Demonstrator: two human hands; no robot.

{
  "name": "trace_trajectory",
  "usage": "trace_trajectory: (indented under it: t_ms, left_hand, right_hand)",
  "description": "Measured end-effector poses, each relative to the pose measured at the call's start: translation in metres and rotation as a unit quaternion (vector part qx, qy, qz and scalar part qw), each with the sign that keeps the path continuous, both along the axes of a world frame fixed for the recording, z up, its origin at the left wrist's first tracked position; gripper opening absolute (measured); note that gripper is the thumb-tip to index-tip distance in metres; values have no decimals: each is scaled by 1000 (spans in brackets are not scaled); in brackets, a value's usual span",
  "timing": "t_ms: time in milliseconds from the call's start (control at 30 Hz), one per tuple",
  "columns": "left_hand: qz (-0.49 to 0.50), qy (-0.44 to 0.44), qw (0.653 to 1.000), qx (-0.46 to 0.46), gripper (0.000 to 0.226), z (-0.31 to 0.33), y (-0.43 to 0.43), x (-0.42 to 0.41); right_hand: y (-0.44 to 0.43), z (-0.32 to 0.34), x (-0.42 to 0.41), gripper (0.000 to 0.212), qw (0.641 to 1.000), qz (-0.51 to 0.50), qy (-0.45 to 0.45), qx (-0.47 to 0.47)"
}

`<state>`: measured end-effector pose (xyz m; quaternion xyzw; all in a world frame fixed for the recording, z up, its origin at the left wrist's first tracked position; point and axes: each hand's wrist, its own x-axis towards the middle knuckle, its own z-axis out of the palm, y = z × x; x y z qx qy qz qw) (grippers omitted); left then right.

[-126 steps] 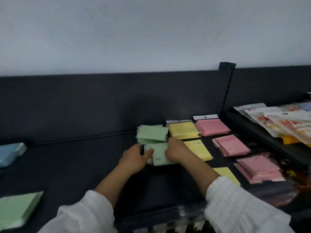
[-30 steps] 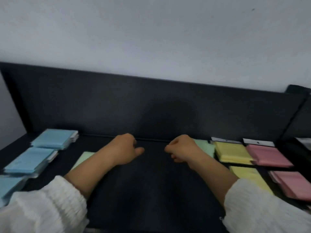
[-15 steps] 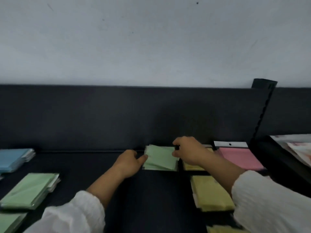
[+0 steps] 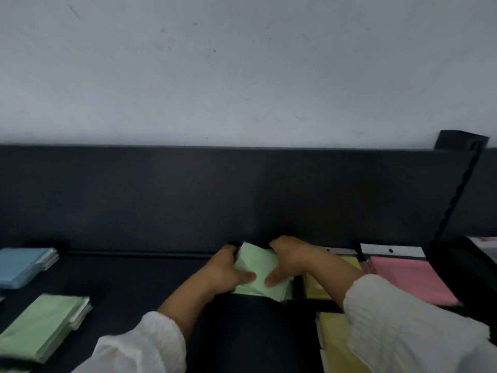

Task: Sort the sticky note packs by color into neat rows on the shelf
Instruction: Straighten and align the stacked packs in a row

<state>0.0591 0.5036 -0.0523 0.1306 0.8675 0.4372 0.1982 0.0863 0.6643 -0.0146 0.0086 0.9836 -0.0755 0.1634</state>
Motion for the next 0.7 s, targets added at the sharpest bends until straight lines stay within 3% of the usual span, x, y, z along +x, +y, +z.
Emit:
trace_trajectory:
  t_ms: [67, 233, 367, 467, 700]
  left_hand:
    - [10, -40, 999, 35, 78, -2, 3, -4]
    - [3, -53, 996, 70, 67, -5, 4, -14]
    - [4, -44, 995, 89, 82, -5, -1, -12]
    - [-5, -39, 993, 111, 70, -2, -7, -6]
    - [12, 39, 993, 110, 65, 4, -27, 13]
  right_hand:
    - [0, 0, -4, 84, 1000, -1, -11, 15]
    - [-1, 4, -8, 94, 1000, -12, -17, -3]
    - [-4, 4, -6, 84, 1000, -11, -12, -4]
    - [-8, 7, -4, 77, 1000, -1, -8, 1]
    - [-24, 19, 13, 66, 995, 61, 70, 18]
